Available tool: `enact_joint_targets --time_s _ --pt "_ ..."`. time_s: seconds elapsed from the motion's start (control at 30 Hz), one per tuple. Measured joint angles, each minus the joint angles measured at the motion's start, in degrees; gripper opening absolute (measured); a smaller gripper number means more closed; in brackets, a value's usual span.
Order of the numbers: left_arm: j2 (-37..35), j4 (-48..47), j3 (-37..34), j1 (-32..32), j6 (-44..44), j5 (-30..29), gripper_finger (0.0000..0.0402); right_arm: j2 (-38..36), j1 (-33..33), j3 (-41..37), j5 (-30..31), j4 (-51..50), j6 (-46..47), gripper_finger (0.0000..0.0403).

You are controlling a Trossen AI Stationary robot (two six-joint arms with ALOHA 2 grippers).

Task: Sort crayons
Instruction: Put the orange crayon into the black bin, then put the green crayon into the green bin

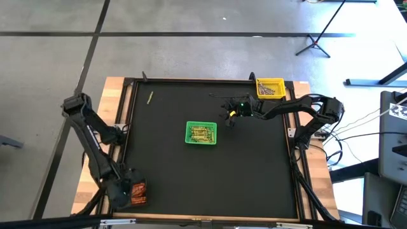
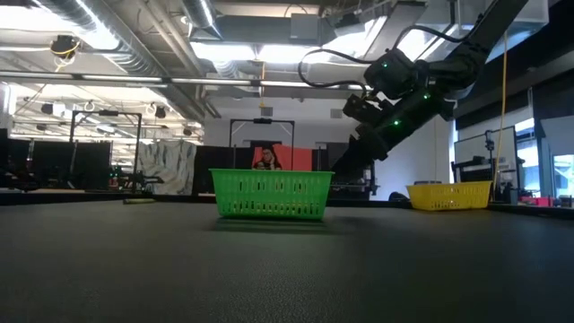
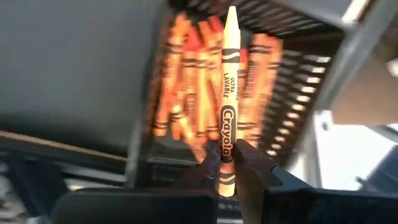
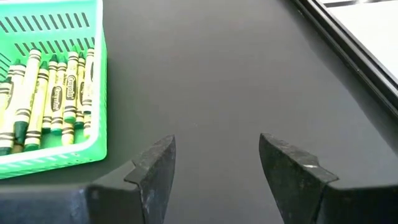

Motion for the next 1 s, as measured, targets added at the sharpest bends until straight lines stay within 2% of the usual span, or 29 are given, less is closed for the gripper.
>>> enact_joint_targets --time_s 0.13,0.33,0.47,0.67,1.0 --pt "0.58 -1.45 0.00 1.70 -0.29 2.76 0.0044 0.00 0.00 -0.02 -0.43 -0.20 0.10 0.0231" --pt "-1.61 -1.59 0.00 6.41 2.72 3.45 0.0097 0.00 0.00 -0.01 -0.44 -0.23 0.13 0.0231" --pt "-4.59 -1.57 0.00 12.92 9.71 -2.05 0.0111 0.02 0.00 0.00 -0.45 0.35 2.01 0.0231" --pt "-9.03 -3.41 0.00 27.23 22.03 -10.69 0.0109 0.02 -0.01 -0.02 1.28 0.31 3.45 0.0231" --pt "-10.32 -5.03 0.02 55.85 45.26 -18.52 0.0106 0.02 -0.07 -0.02 3.54 0.61 4.17 0.0231"
